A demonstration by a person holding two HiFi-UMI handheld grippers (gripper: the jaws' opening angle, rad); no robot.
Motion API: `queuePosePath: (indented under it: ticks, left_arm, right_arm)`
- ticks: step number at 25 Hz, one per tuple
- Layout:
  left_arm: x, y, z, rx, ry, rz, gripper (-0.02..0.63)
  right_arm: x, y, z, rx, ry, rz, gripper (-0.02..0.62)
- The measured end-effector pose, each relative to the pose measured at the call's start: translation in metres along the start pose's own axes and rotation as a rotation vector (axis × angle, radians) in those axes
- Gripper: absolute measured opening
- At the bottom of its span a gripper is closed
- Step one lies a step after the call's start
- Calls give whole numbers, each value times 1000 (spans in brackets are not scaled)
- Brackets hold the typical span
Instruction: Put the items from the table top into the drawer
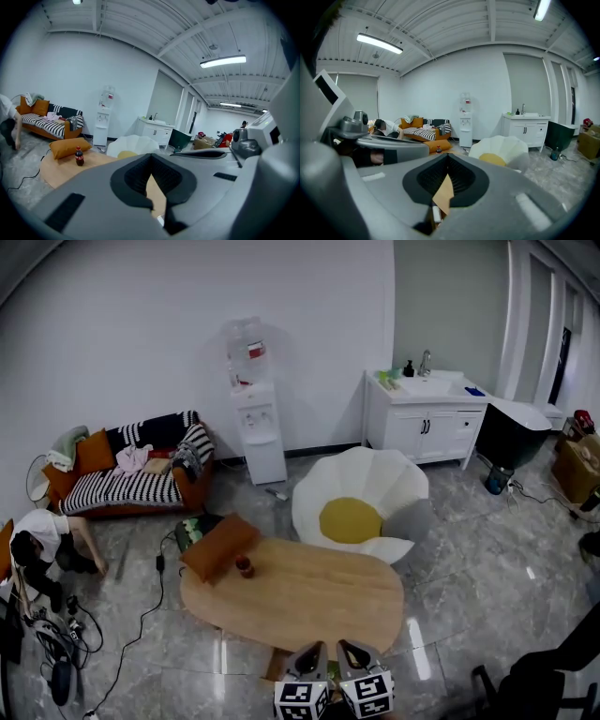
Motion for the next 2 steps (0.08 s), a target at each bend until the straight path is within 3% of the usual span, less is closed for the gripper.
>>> queuePosePath:
  ticks: [2]
  left_arm:
    - [0,-1,2,3,-7,-3,9]
  right_arm:
    - [1,-1,0,0,-5,0,3]
Point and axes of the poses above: the fingertips, and each gripper's own axes: x backward along the fingers, y to its left, z out of its underside, the point moved 1 cm from there along x, backward along the fingers, and after that the axes turned 14 degrees about -y, right-handed, at the moved point
